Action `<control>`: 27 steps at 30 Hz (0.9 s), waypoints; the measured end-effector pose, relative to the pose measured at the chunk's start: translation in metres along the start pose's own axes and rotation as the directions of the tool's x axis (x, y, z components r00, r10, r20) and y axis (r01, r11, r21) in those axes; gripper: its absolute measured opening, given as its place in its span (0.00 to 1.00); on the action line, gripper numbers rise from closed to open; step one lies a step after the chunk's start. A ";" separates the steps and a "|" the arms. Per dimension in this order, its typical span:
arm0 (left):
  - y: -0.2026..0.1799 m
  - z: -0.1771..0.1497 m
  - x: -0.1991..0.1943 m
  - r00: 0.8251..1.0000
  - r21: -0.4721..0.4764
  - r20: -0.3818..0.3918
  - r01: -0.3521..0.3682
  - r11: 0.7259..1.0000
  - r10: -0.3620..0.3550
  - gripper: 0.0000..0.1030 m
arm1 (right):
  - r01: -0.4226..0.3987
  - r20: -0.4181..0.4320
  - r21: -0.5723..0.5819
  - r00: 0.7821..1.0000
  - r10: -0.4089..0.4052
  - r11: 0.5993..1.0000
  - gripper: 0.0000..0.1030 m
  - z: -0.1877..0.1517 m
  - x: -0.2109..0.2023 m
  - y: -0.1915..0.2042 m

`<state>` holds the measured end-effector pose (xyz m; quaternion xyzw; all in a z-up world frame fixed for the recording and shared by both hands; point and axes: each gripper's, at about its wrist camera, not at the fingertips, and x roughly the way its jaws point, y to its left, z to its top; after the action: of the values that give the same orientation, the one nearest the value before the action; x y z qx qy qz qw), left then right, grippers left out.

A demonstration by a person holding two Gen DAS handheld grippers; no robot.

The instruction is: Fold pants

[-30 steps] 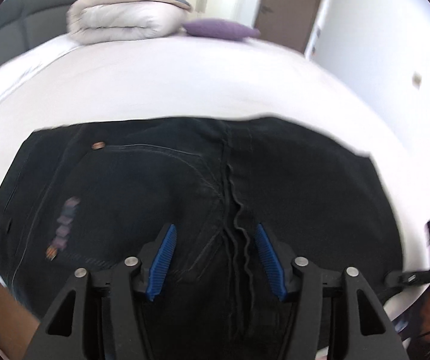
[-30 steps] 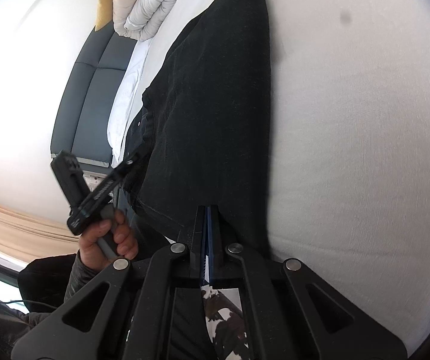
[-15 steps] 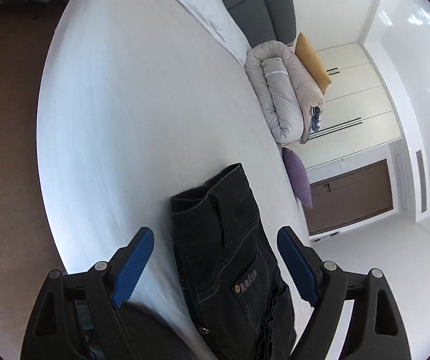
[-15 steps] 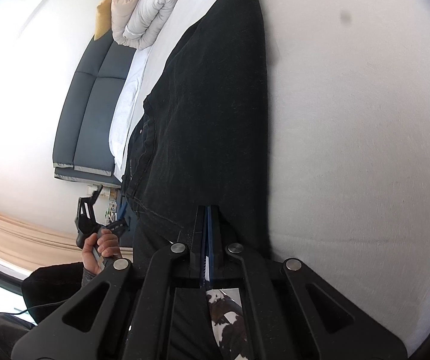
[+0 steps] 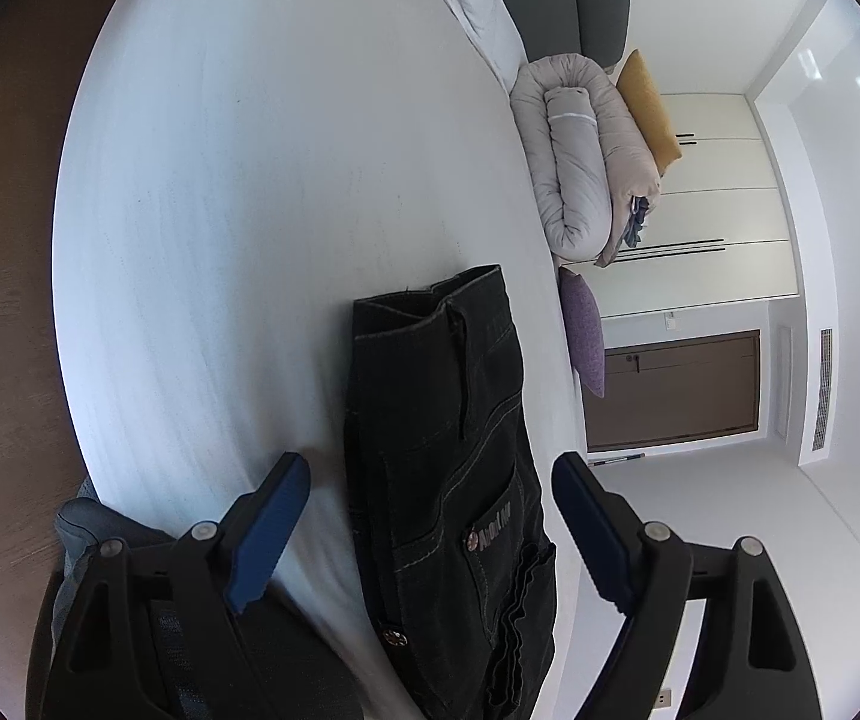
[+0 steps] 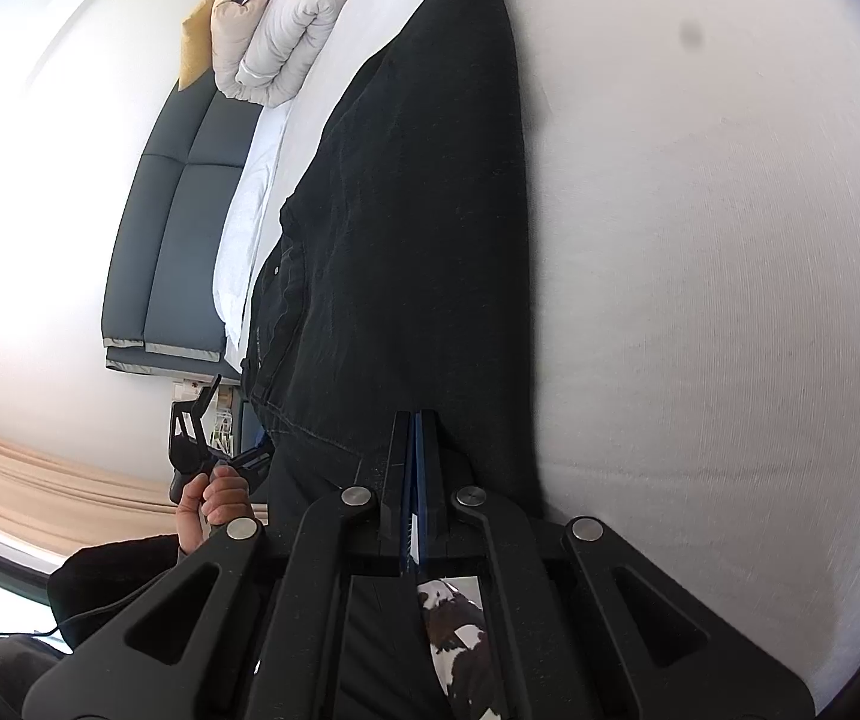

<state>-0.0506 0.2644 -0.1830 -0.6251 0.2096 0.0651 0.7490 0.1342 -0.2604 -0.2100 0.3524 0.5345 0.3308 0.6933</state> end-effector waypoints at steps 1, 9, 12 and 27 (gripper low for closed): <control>-0.001 -0.002 0.000 1.000 0.003 0.000 0.000 1.000 0.000 0.80 | 0.001 0.000 0.000 1.000 -0.001 1.000 0.00 0.000 0.000 0.000; -0.013 -0.011 0.015 0.998 0.076 -0.059 0.014 0.997 -0.010 0.80 | 0.000 0.001 -0.001 1.000 0.000 1.000 0.00 0.000 0.001 0.000; -0.012 -0.013 0.019 0.997 0.069 -0.069 0.023 0.997 -0.018 0.79 | -0.001 0.002 -0.003 1.000 0.001 1.000 0.00 -0.001 0.001 0.001; -0.018 -0.004 0.049 0.987 0.000 -0.102 0.124 0.992 -0.123 0.24 | -0.013 0.004 -0.007 1.000 0.013 1.000 0.00 -0.001 -0.002 -0.001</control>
<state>-0.0008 0.2484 -0.1861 -0.6371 0.2085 -0.0142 0.7419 0.1328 -0.2626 -0.2094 0.3543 0.5296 0.3363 0.6934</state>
